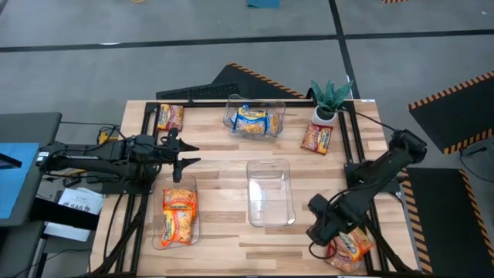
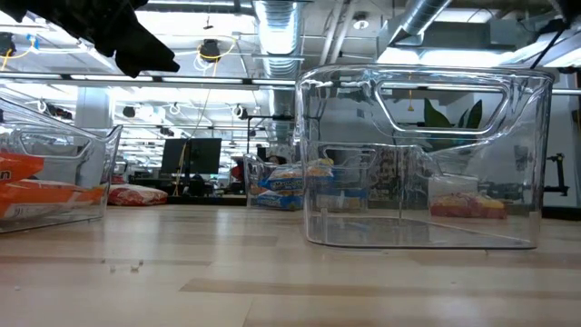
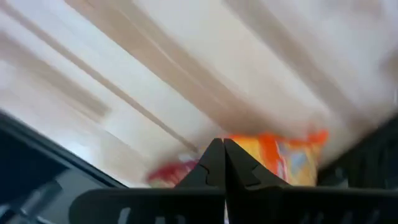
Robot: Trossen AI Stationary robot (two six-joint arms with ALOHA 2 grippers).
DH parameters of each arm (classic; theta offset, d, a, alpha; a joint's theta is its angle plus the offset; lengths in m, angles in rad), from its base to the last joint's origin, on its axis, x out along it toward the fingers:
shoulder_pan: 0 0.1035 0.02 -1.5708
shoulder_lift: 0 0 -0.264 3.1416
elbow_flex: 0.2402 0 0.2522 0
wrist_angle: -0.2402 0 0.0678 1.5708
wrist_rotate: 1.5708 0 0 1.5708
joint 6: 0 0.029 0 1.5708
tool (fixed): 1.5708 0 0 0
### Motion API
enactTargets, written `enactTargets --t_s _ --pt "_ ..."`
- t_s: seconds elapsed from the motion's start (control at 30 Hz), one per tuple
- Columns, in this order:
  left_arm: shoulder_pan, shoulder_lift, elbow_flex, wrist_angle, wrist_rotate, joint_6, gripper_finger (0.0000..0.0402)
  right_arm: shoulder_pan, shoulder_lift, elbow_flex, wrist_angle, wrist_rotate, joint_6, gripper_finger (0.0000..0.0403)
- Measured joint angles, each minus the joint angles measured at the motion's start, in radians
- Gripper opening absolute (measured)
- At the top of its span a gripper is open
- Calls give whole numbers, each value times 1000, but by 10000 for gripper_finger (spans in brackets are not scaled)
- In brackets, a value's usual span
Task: Sort Maruchan noodles
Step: Put the orange noodle pack into the bottom left transparent bin
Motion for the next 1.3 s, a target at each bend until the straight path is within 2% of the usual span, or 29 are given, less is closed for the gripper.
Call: enactTargets --t_s 0.13,0.3,0.47,0.6,0.73,0.9,1.07,1.17,1.3 --pt "0 0 0 0 0 0 167 0 -37 30 -18 103 21 13" --pt "0 0 0 0 0 0 167 1 -33 30 -24 102 38 49" --pt "0 0 0 0 0 0 167 -13 -28 9 -17 -33 51 69" --pt "0 0 0 0 0 0 167 -14 -26 -23 -16 -90 76 89" --pt "0 0 0 0 0 0 167 -9 -26 -95 64 -151 105 130" --pt "0 0 0 0 0 0 167 19 -25 -174 137 -293 145 199" --pt "0 0 0 0 0 0 167 69 -26 -180 131 -317 229 246" --pt "0 0 0 0 0 0 167 101 -26 -185 146 -317 290 250" --pt "0 0 0 0 0 0 167 127 -26 -246 256 -337 337 249"
